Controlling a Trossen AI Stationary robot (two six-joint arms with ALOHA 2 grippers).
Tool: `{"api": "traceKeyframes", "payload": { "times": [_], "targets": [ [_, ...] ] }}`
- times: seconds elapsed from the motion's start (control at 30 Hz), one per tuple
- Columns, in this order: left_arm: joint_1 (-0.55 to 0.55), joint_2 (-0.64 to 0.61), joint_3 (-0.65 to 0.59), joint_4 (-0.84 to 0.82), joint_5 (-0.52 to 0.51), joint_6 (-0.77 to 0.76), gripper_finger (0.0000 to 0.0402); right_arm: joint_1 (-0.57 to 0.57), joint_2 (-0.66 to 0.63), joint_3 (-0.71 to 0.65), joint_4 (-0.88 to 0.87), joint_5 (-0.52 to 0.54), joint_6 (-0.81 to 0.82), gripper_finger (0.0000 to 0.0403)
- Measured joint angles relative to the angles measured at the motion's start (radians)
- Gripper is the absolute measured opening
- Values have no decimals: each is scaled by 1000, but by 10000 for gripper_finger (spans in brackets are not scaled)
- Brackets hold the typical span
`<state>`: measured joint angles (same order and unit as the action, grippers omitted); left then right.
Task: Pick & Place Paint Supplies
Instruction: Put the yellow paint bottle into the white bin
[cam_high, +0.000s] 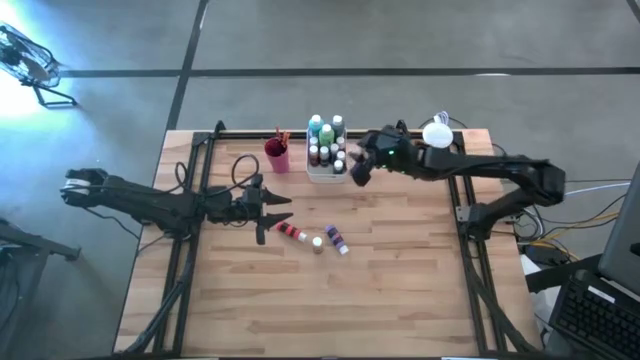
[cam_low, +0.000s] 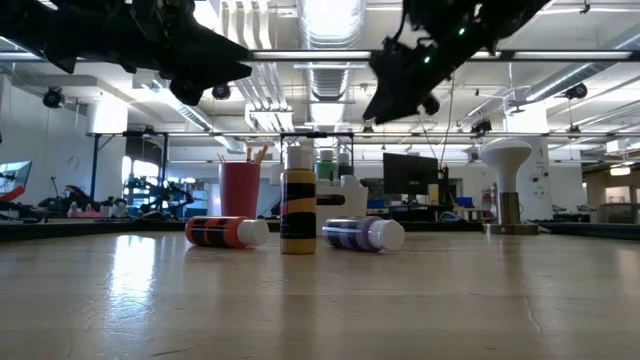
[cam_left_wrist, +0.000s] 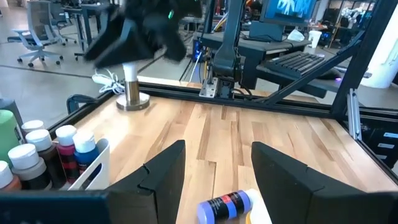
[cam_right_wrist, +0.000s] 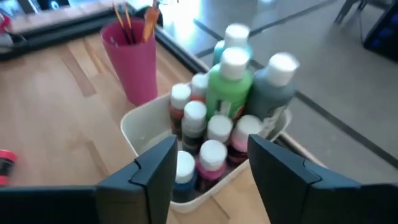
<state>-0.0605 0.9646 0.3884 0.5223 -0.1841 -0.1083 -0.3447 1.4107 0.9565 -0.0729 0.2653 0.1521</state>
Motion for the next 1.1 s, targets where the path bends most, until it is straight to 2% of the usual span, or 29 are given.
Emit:
{"api": "traceKeyframes", "payload": {
  "times": [0.13,0.23,0.47,0.67,0.8,1.1],
  "targets": [
    [0,0,1,-3,-16,17,190,0,-107,-3,-55,0,-28,174],
    [0,-33,2,-99,-79,84,189,-1,-170,-12,-92,8,-61,163],
    [0,-268,4,-394,-104,-15,188,-19,-236,-60,-131,51,-87,137],
    [0,-438,-1,-481,-122,3,188,-85,-230,-87,-133,51,-77,112],
    [0,-473,-1,-530,-129,6,188,-125,-223,-93,-131,51,-76,92],
    [0,-463,-22,-638,-160,-14,188,-158,-220,-111,-157,30,-114,50]
  ]
}}
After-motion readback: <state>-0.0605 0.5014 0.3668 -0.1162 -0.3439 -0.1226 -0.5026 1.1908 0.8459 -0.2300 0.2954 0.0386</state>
